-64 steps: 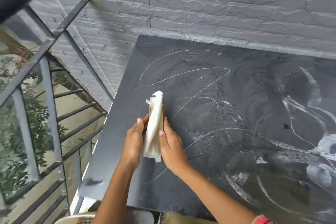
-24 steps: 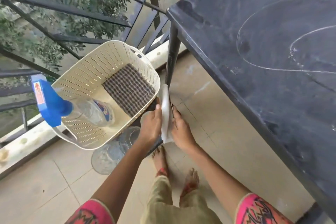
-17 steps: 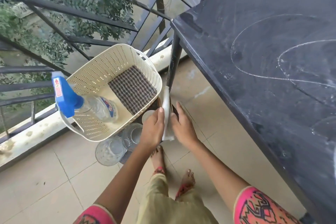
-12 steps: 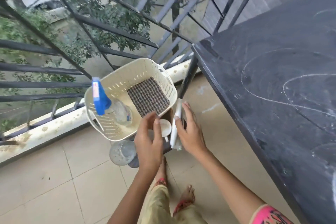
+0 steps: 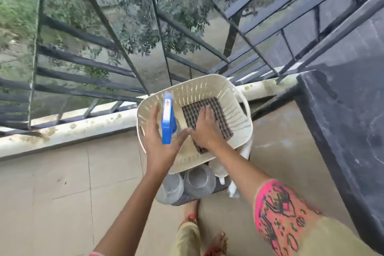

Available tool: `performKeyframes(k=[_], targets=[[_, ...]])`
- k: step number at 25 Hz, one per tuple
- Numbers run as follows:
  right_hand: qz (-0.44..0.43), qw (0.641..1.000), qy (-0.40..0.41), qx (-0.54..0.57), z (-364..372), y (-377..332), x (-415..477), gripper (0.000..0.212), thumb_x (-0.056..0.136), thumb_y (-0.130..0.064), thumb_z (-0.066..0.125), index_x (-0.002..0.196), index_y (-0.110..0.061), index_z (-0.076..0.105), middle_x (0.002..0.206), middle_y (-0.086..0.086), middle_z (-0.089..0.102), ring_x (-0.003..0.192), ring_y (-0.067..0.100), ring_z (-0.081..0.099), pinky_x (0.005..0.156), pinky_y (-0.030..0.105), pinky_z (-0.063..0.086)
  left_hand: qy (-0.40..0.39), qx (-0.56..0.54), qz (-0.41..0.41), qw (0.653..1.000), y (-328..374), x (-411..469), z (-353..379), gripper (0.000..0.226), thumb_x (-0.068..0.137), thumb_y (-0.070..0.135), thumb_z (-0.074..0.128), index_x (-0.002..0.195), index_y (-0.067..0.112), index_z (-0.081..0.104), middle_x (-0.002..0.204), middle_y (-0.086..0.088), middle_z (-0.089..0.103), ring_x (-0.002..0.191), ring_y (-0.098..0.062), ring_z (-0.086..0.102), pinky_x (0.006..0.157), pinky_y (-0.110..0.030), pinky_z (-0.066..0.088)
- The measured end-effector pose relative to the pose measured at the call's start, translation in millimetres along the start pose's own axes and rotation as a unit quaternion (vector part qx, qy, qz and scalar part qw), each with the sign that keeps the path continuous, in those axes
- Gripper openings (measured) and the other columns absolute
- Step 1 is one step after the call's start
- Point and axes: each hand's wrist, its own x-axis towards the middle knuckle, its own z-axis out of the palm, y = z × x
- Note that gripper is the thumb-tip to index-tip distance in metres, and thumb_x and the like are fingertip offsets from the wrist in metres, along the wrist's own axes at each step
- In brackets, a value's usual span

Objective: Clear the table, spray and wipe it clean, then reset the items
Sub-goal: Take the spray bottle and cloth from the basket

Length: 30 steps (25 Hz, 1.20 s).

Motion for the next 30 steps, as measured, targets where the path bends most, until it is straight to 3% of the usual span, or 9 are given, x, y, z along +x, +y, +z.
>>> performKeyframes(k=[6,13,15,17,19,22,26,28,30], targets=[[0.139,0.985,-0.025,-0.103,54.7,-3.4,47.2,0.087,0.095,-0.038,0.043,0.144,-0.006,-0.021,0.151,0.023,-0.025,0.140,0.043,-0.018,0.113,0.056,0.004,-0.041,-0.078,0.053,0.995,-8.2,15.5,12.3,0.039,0.077,0.013,0.067,0.110,0.027,0.054,0.088,0.031,0.057,0.083,0.019,0.053,0.073,0.005,0.035],[0.105,0.977,-0.029,-0.185,45.7,-2.9,46.6,0.098,0.085,-0.007,0.064,0.144,0.002,-0.015,0.150,0.034,-0.011,0.138,0.051,-0.002,0.110,0.055,0.026,-0.051,-0.061,0.036,0.996,-5.3,17.2,9.7,0.043,0.080,0.020,0.065,0.105,0.051,0.050,0.081,0.037,0.057,0.076,0.016,0.054,0.071,0.002,0.038],[0.074,0.988,-0.035,-0.131,25.8,1.4,44.1,0.084,0.085,0.000,0.060,0.145,0.004,0.001,0.149,0.034,0.011,0.138,0.049,0.016,0.104,0.047,0.039,-0.053,-0.071,0.033,0.996,-0.6,15.3,10.7,0.043,0.080,0.019,0.065,0.108,0.049,0.050,0.087,0.037,0.058,0.083,0.017,0.054,0.074,0.003,0.037],[0.040,0.999,-0.023,0.016,-4.3,10.2,38.8,0.047,0.090,0.000,0.049,0.134,0.004,0.032,0.121,0.022,0.052,0.118,0.038,0.050,0.077,0.032,0.051,-0.057,-0.091,0.020,0.994,3.5,15.6,10.4,0.044,0.080,0.010,0.065,0.112,0.038,0.053,0.091,0.029,0.058,0.086,0.018,0.053,0.074,0.003,0.037],[0.057,0.982,0.004,0.180,-39.7,16.9,19.8,0.028,0.091,-0.004,0.042,0.117,-0.003,0.051,0.099,0.011,0.058,0.096,0.027,0.058,0.065,0.026,0.045,-0.070,-0.103,0.011,0.992,14.9,15.5,10.6,0.043,0.076,0.001,0.064,0.109,0.028,0.056,0.090,0.021,0.056,0.080,0.017,0.053,0.070,0.002,0.038],[0.071,0.926,0.075,0.362,-88.9,18.4,-27.2,0.028,0.089,-0.002,0.041,0.108,-0.007,0.060,0.095,0.006,0.062,0.086,0.020,0.058,0.064,0.017,0.045,-0.075,-0.114,0.005,0.991,51.0,11.3,9.5,0.048,0.069,-0.002,0.058,0.094,0.040,0.056,0.079,0.028,0.062,0.069,0.019,0.052,0.063,0.002,0.039],[0.059,0.750,0.098,0.652,-151.7,29.7,-117.8,0.030,0.087,0.008,0.037,0.090,-0.010,0.061,0.081,0.003,0.069,0.075,0.017,0.065,0.068,0.027,0.052,-0.109,-0.104,0.088,0.985,118.8,-9.0,5.8,0.050,0.061,0.003,0.053,0.091,0.043,0.061,0.085,0.038,0.063,0.074,0.016,0.057,0.068,0.001,0.040],[0.065,0.677,0.131,0.721,-181.4,48.1,-167.0,0.023,0.085,0.007,0.038,0.095,-0.003,0.056,0.088,0.012,0.064,0.085,0.027,0.062,0.080,0.040,0.050,-0.125,-0.122,0.094,0.980,158.5,-27.7,10.1,0.042,0.067,-0.001,0.057,0.094,0.030,0.065,0.084,0.037,0.066,0.079,0.017,0.060,0.069,0.002,0.040],[0.065,0.596,0.155,0.785,-211.9,71.4,-217.3,0.025,0.083,0.002,0.037,0.103,-0.003,0.051,0.094,0.018,0.057,0.091,0.033,0.058,0.088,0.049,0.047,-0.122,-0.122,0.084,0.981,196.5,-43.8,21.6,0.026,0.075,-0.007,0.059,0.092,0.012,0.065,0.070,0.021,0.066,0.063,0.014,0.058,0.061,0.000,0.039]])
